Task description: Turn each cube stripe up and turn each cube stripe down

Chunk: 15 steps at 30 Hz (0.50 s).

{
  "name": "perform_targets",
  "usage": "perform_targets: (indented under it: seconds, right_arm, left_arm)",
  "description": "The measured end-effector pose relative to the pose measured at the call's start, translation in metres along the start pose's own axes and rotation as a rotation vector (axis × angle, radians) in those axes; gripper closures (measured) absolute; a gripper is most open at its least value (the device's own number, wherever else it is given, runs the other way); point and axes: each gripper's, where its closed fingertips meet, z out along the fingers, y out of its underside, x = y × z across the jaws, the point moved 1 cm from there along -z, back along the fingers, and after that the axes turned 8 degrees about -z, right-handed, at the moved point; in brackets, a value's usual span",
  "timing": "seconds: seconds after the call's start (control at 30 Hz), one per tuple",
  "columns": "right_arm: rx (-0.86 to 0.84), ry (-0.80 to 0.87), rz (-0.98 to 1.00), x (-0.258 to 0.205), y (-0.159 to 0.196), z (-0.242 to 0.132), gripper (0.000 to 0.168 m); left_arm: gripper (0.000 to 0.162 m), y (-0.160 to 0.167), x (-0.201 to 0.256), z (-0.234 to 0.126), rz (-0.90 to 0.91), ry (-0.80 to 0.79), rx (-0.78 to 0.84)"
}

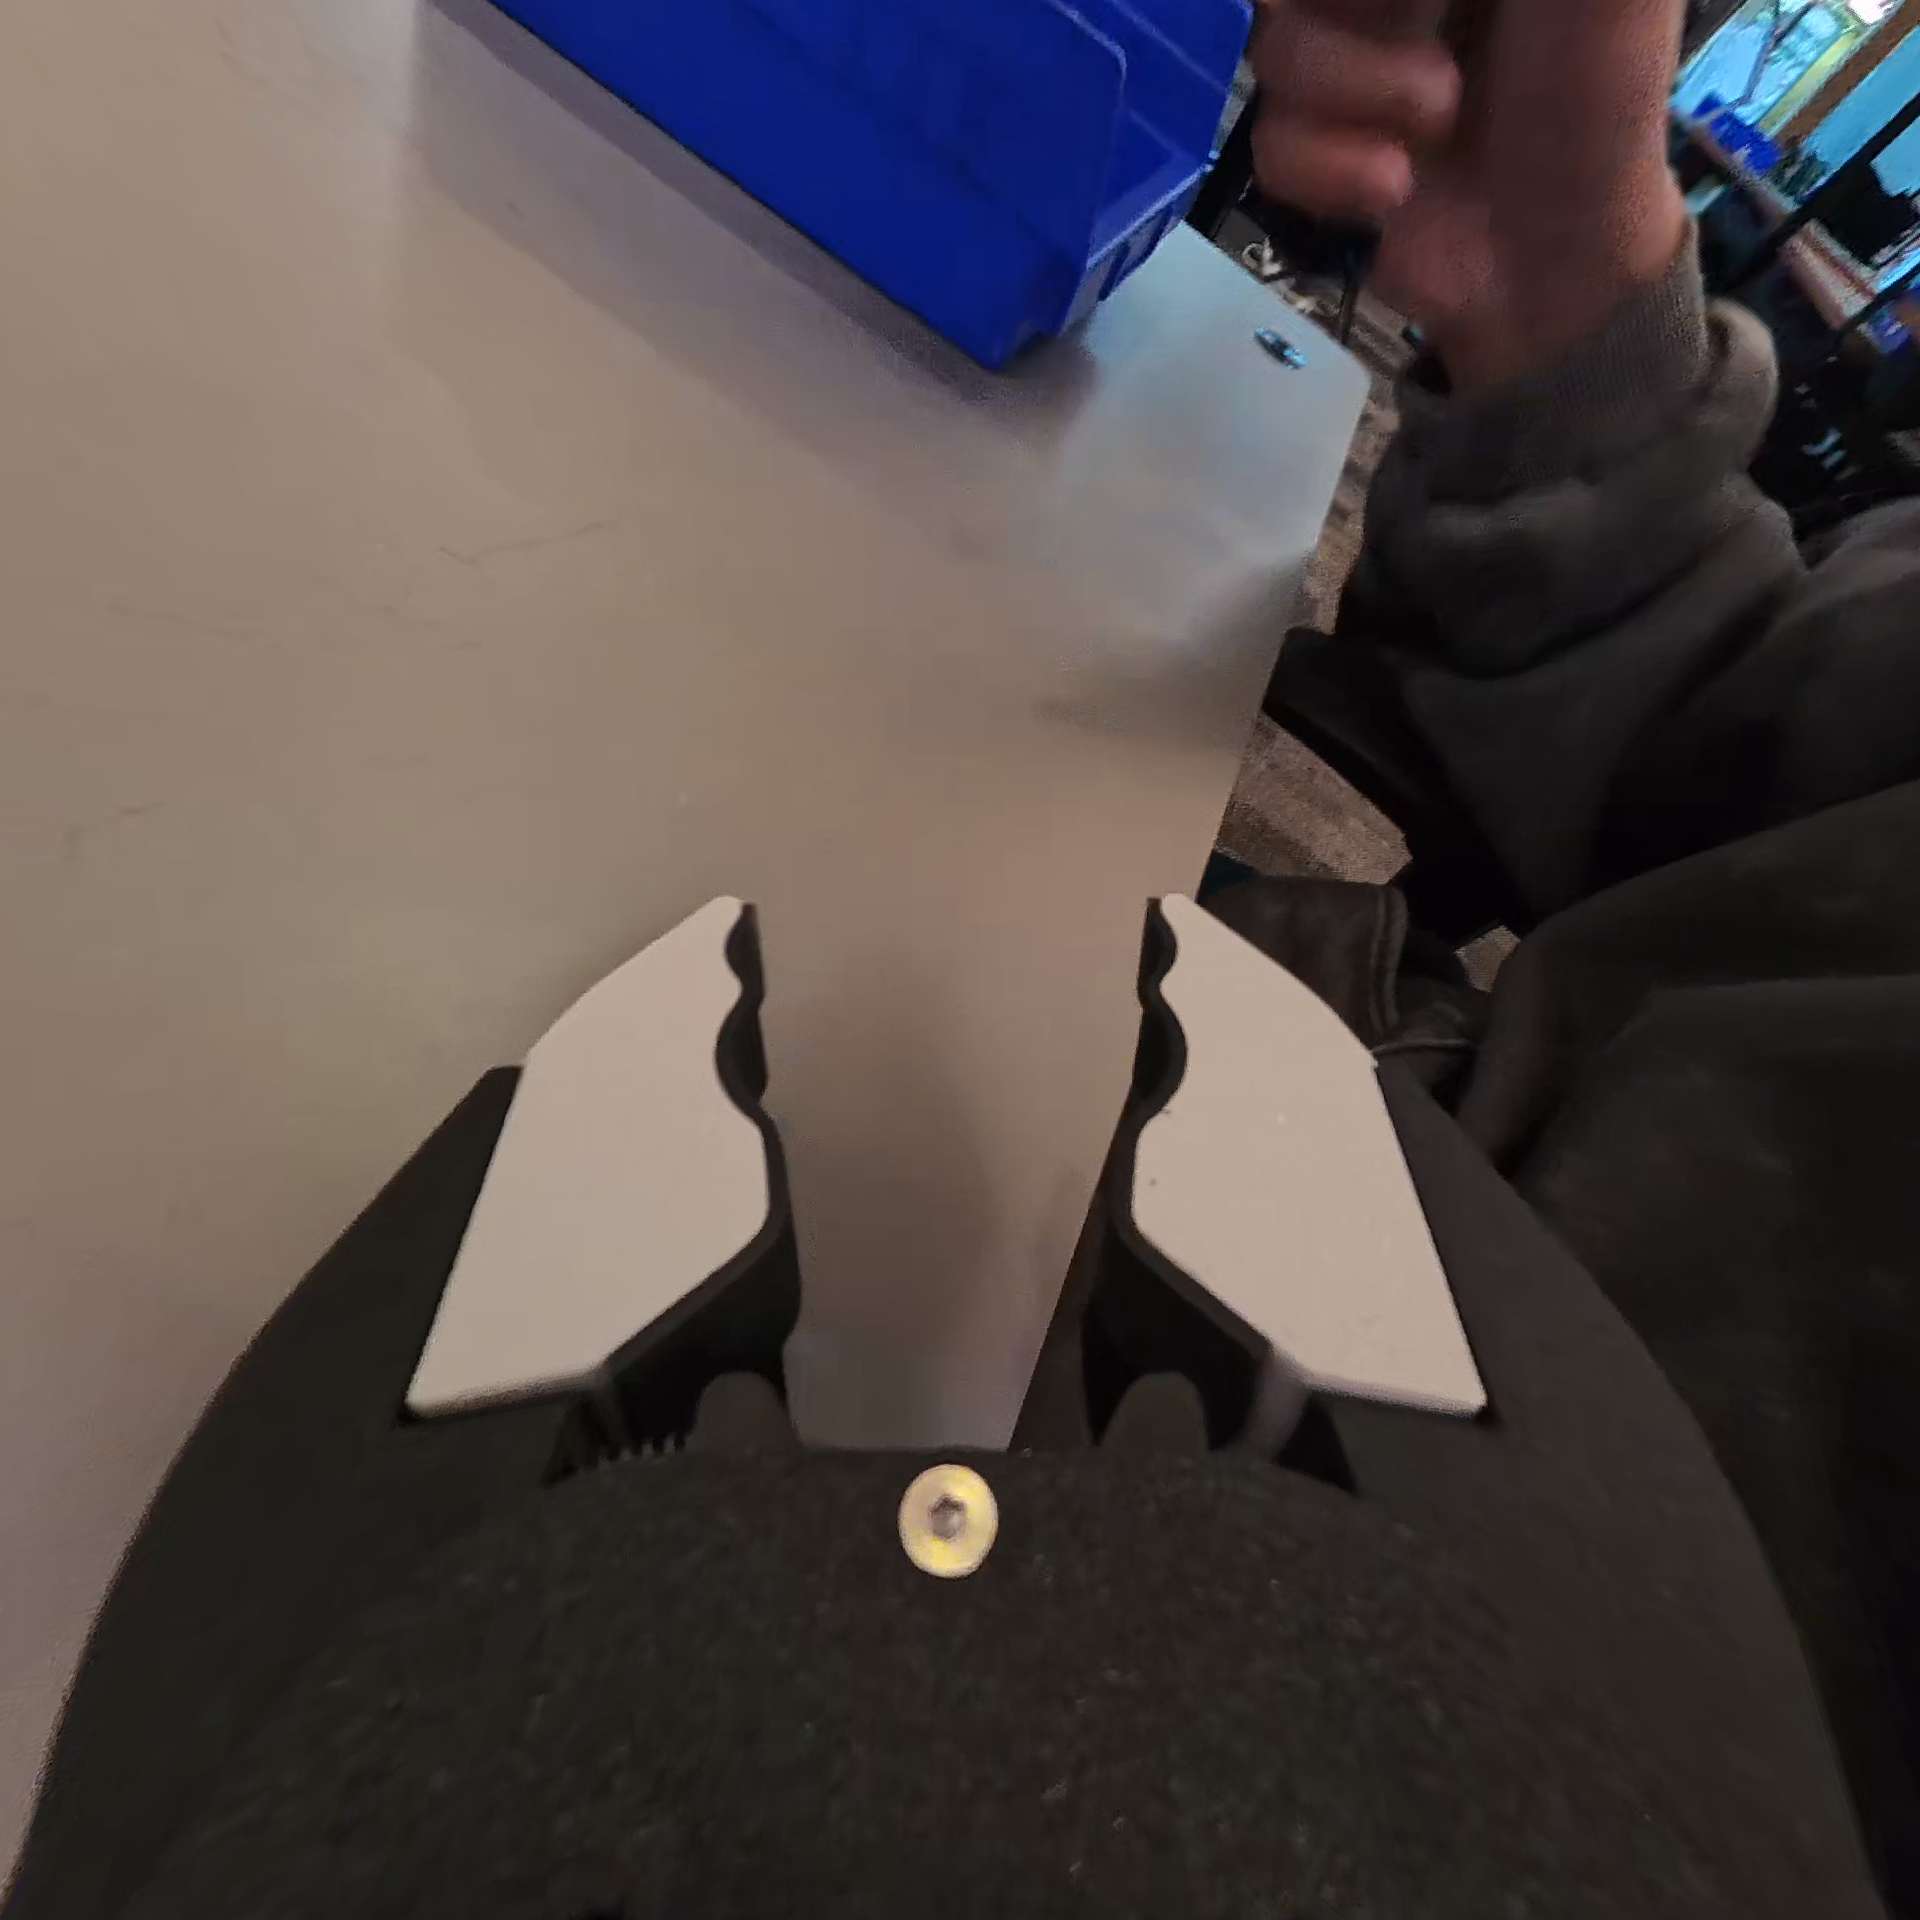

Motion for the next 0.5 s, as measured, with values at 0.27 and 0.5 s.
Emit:
perform_targets:
  seconds: [0.27, 0.5]
  right_arm:
    - [-0.195, -0.326, 0.123, -0.112, 0.098, 0.052, 0.12]
    - [-0.236, -0.318, 0.03, -0.117, 0.106, 0.053, 0.12]
  left_arm:
    - [0.093, -0.037, -0.009, -0.052, 0.025, -0.157, 0.036]
    - [0.089, -0.108, -0.128, -0.188, 0.279, -0.659, -0.238]
